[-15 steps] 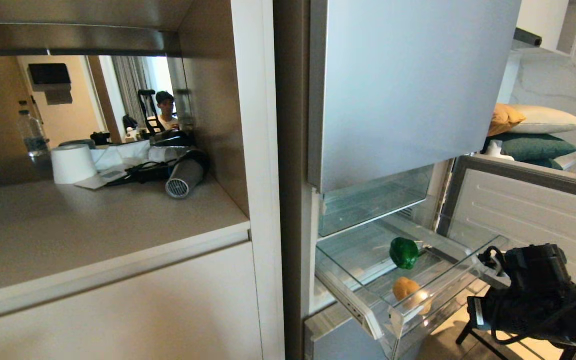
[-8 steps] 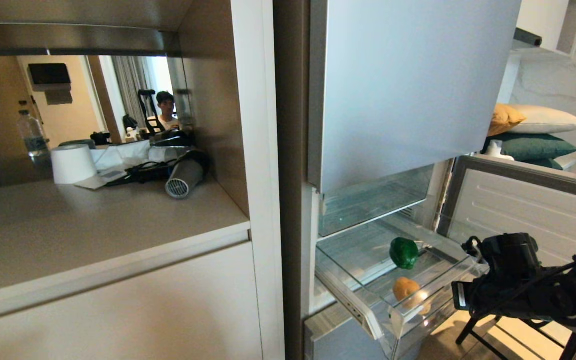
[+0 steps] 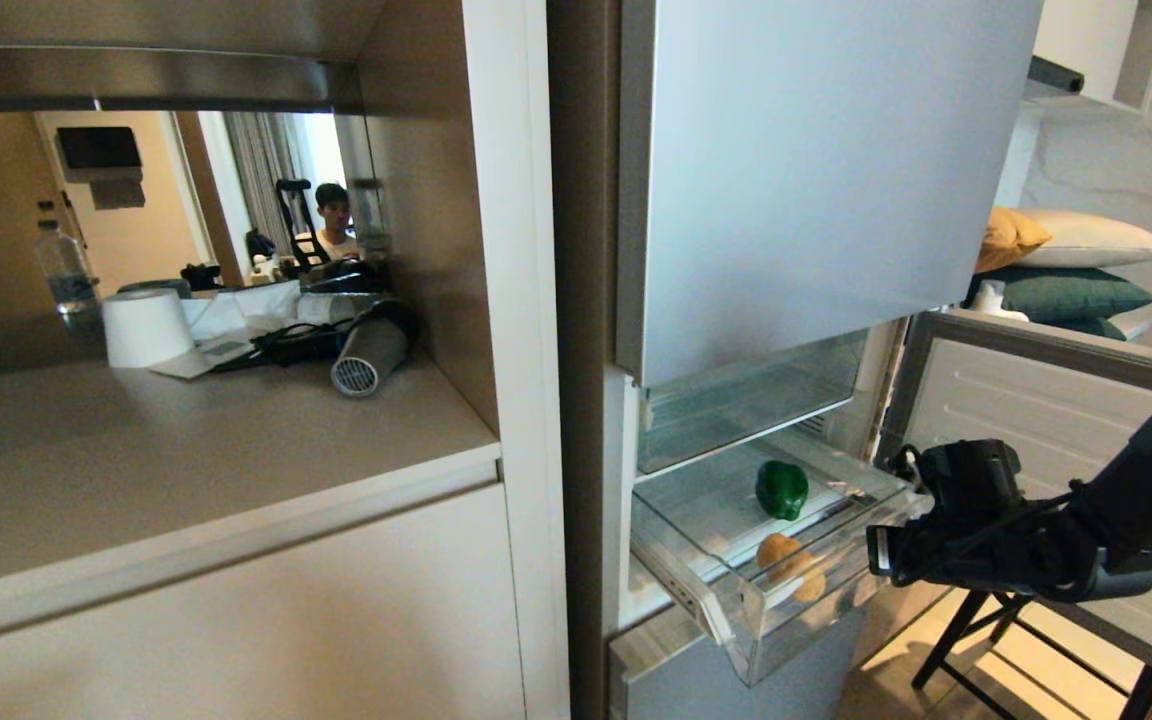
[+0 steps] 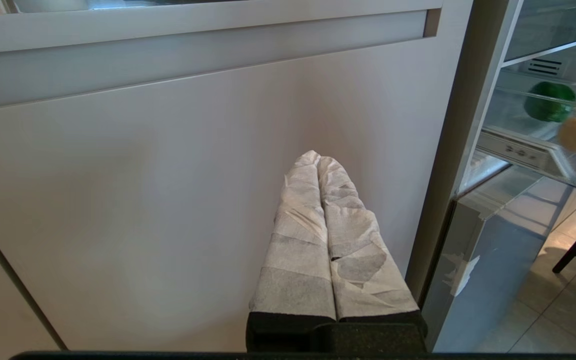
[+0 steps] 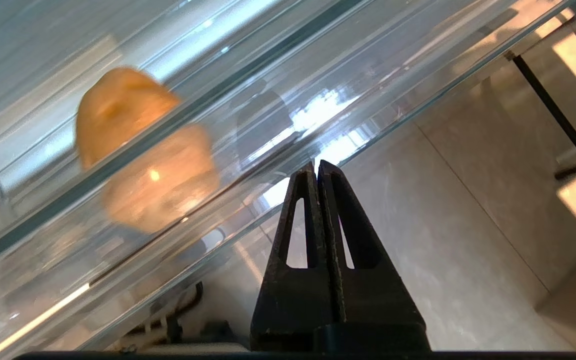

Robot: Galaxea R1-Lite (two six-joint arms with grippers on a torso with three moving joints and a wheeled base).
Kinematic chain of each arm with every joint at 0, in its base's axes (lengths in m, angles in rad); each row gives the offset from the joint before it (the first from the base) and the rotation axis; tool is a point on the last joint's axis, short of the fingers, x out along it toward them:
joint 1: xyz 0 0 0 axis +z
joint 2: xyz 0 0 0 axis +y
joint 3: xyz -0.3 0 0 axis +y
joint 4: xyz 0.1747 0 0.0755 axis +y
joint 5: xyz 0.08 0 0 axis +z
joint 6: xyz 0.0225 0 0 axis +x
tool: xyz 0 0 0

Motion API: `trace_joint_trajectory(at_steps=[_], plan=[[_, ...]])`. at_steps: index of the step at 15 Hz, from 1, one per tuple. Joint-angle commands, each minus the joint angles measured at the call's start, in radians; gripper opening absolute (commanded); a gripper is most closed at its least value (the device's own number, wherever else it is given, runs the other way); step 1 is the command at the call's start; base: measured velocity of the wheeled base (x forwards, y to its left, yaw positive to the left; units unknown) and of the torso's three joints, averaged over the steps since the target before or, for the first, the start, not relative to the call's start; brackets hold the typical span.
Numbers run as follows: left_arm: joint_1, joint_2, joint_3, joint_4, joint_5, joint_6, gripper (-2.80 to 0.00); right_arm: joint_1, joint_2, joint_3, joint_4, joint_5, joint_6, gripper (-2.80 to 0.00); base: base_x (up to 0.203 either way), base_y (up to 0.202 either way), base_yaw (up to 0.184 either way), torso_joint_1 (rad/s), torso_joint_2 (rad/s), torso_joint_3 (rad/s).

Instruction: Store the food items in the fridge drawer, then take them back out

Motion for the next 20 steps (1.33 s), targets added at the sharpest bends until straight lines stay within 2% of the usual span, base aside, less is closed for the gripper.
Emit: trace_joint_trajectory(at_steps=[1, 9, 12, 16, 20], plan=[[0.000, 0.000, 0.011, 0.000, 0.000, 0.000, -2.80, 0.006, 0.063, -0.055, -0.005, 0.001, 0.003, -2.80, 0.000, 0.000, 0.000, 0.000, 0.00, 0.000], [0.000, 0.000, 0.011, 0.000, 0.002, 0.000, -2.80, 0.013, 0.295, -0.333, -0.091, 0.047, 0.000, -2.80, 0.000, 0.000, 0.000, 0.000, 0.00, 0.000], [0.000, 0.000, 0.011, 0.000, 0.000, 0.000, -2.80, 0.013, 0.342, -0.376, -0.178, 0.104, -0.002, -2.80, 0.000, 0.000, 0.000, 0.000, 0.00, 0.000], [0.000, 0.000, 0.011, 0.000, 0.000, 0.000, -2.80, 0.013, 0.386, -0.449, -0.202, 0.119, 0.000, -2.80, 0.000, 0.000, 0.000, 0.000, 0.00, 0.000], [0.000, 0.000, 0.011, 0.000, 0.000, 0.000, -2.80, 0.015, 0.413, -0.465, -0.305, 0.140, -0.003, -2.80, 0.000, 0.000, 0.000, 0.000, 0.00, 0.000]])
